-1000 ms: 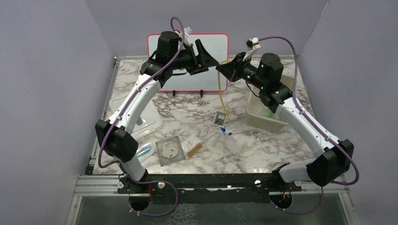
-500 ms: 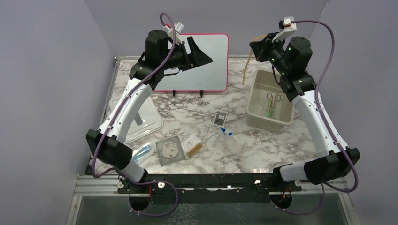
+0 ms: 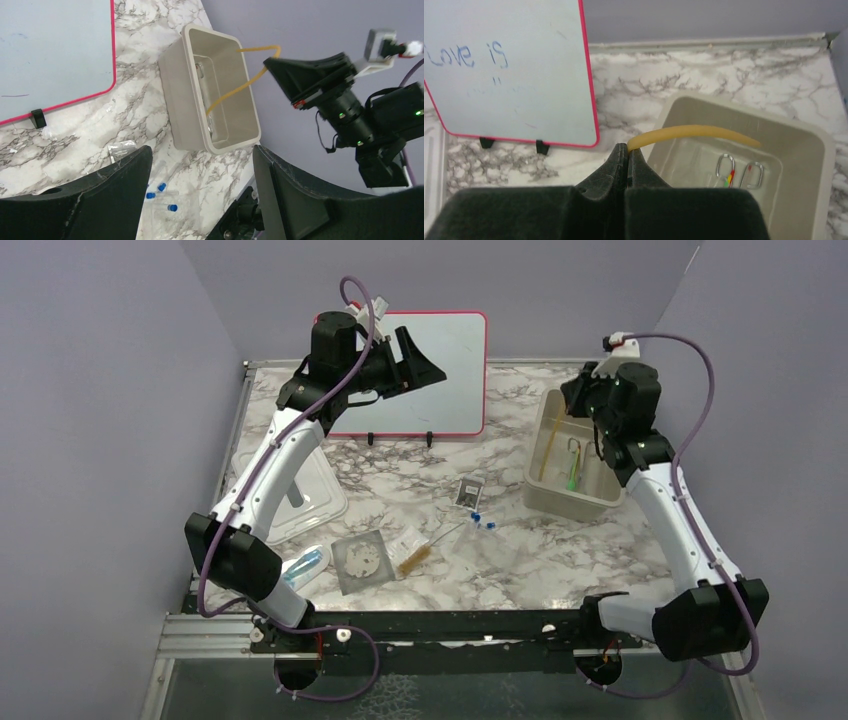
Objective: Organize the chemistry lab equipment
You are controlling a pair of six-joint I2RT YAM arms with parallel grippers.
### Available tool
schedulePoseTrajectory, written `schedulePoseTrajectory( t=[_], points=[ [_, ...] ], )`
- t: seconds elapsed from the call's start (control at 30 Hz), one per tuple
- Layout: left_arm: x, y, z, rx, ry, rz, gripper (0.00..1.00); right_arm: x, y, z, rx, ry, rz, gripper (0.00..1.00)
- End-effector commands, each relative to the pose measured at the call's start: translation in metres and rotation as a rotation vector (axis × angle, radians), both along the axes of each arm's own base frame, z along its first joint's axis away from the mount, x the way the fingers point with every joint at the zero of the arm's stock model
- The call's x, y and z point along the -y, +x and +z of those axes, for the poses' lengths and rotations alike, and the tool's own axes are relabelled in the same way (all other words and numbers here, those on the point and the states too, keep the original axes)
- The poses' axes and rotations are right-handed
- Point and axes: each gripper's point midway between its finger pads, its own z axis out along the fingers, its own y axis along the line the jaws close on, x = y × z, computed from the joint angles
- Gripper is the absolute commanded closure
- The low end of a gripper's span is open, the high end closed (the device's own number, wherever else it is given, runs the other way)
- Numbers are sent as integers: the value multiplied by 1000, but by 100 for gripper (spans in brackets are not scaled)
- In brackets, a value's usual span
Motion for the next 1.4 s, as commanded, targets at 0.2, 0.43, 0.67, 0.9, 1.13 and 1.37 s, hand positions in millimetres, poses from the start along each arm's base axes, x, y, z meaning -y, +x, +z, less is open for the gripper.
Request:
schedulePoseTrajectory(
  t=[0.2,0.43,0.67,0.9,1.13,1.37],
  points=[
    [-4,4,-2,18,5,5,24,16,-32,-82,-135,82,-128,99],
    [-4,2,-7,1,5,2,24,18,-30,-137,-303,163,-219,99],
    [-4,1,-10,-5,7,-1,24,31,-6,-162,-422,162,-364,94],
    [-9,1,-10,1,11,12,24,37,11,-151,-452,184,-447,58],
    [-13,4,-18,-21,26,31,24,31,11,-139,-454,188,-412,55],
    [-15,6,-32,-40,49,34,24,-11,5,-125,-481,177,-112,55]
  ],
)
